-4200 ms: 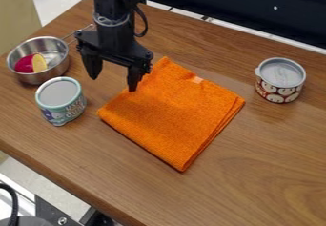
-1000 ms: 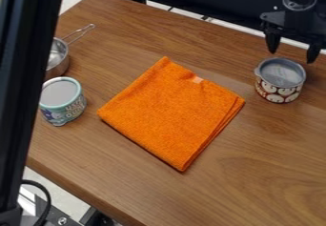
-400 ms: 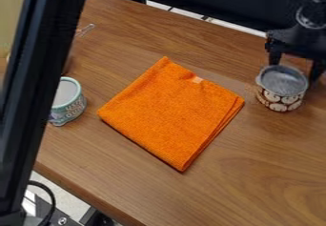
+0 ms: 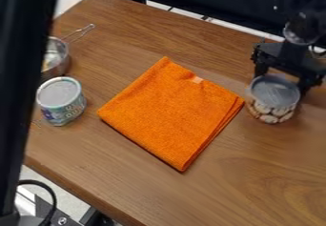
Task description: Put the can on the right side of the orange cloth
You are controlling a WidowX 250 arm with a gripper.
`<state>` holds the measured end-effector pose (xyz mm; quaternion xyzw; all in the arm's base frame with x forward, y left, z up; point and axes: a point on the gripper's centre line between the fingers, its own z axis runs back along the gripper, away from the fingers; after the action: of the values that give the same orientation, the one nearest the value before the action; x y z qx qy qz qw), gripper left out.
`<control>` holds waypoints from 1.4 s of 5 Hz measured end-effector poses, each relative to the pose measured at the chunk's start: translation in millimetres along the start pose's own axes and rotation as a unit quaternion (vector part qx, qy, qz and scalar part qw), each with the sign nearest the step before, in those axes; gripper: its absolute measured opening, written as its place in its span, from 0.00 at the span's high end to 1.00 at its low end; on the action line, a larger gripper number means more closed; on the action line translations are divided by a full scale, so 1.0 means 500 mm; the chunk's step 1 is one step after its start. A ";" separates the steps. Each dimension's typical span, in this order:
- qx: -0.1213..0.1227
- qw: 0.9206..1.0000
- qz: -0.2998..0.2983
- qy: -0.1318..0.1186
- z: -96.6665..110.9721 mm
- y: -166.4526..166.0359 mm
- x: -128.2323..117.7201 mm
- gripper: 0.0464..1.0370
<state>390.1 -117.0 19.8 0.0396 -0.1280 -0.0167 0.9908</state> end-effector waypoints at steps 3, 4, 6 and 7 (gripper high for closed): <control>-0.036 0.998 -0.049 0.010 0.028 -0.007 -0.078 0.04; -0.038 0.997 -0.066 0.011 0.037 -0.009 -0.105 0.04; -0.036 0.996 -0.084 0.013 0.047 0.000 -0.159 0.04; -0.045 0.994 -0.094 0.010 0.053 0.003 -0.192 0.04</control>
<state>290.4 -113.5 21.4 0.0069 -0.1130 -0.1152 0.9869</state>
